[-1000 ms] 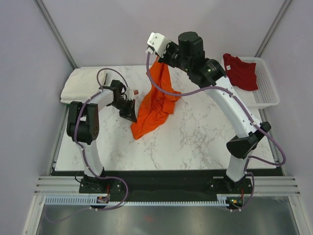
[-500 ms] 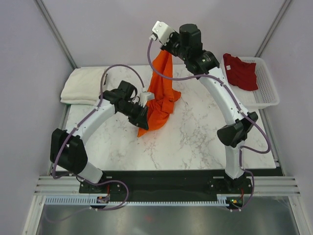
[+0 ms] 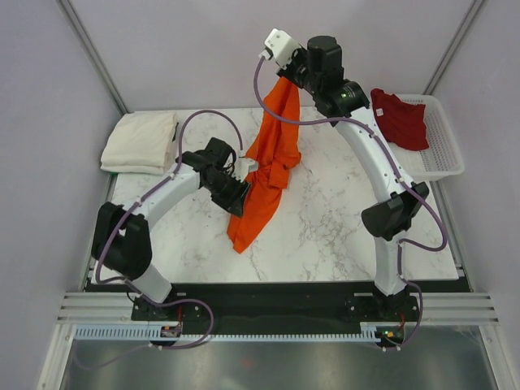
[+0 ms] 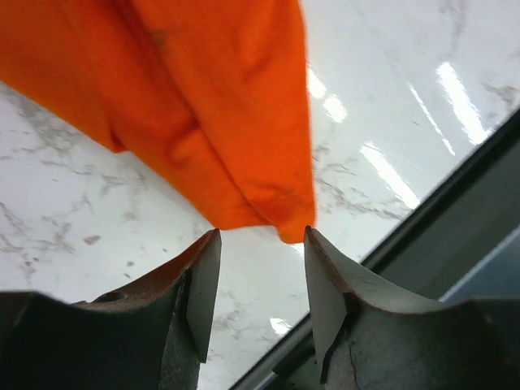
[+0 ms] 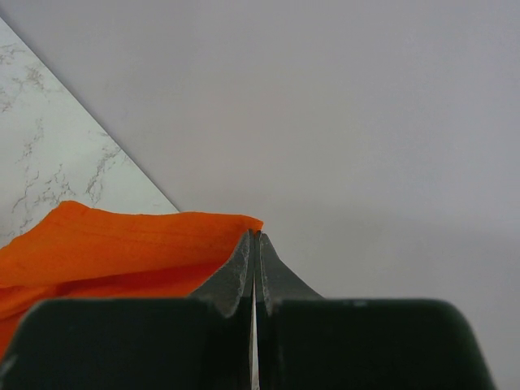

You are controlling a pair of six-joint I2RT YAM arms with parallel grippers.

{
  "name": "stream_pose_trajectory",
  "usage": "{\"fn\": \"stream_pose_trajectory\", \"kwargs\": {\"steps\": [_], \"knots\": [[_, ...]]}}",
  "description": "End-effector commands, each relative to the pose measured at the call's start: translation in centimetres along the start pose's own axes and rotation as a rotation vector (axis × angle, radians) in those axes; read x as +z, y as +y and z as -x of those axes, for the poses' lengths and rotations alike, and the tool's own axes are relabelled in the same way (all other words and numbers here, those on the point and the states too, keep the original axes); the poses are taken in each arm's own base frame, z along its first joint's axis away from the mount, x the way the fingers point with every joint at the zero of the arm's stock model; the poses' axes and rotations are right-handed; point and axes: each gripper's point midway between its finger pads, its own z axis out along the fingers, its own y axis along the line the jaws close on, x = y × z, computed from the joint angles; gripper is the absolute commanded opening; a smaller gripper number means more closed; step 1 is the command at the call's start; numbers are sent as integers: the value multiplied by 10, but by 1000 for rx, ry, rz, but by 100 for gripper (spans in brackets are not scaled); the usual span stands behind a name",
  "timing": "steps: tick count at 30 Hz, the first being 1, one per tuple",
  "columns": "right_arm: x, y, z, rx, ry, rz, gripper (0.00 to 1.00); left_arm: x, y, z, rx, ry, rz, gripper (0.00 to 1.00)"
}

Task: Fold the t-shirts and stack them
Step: Flatten out the T-shirt at the center of the board.

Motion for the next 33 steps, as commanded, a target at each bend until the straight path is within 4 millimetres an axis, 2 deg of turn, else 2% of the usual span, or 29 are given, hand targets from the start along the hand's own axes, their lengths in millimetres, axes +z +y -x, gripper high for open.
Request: {"fn": "stream_pose_trajectory", "kwargs": {"steps": [1, 4, 6, 8, 12, 23, 26, 30, 33], "knots": [[-18, -26, 24, 13, -54, -79, 0, 15, 54, 24, 65, -21, 213, 53], [-21, -29, 27, 8, -61, -87, 0, 26, 74, 34, 67, -29, 269, 53], [-24, -32, 28, 5, -63, -92, 0, 40, 84, 31, 44, 0, 277, 53], [-28, -35, 30, 3, -67, -97, 0, 51, 92, 33, 36, 13, 279, 53], [-30, -34, 26, 2, -52, -96, 0, 59, 103, 40, 28, 18, 314, 51], [-30, -30, 21, 14, -41, -79, 0, 64, 112, 47, 23, 16, 333, 48], [-28, -28, 20, 18, -39, -75, 0, 67, 116, 50, 20, 17, 333, 42], [-28, -28, 20, 21, -39, -75, 0, 67, 120, 55, 17, 9, 332, 24], [-28, -29, 21, 22, -43, -78, 0, 57, 120, 62, 15, -19, 341, 20]]}}
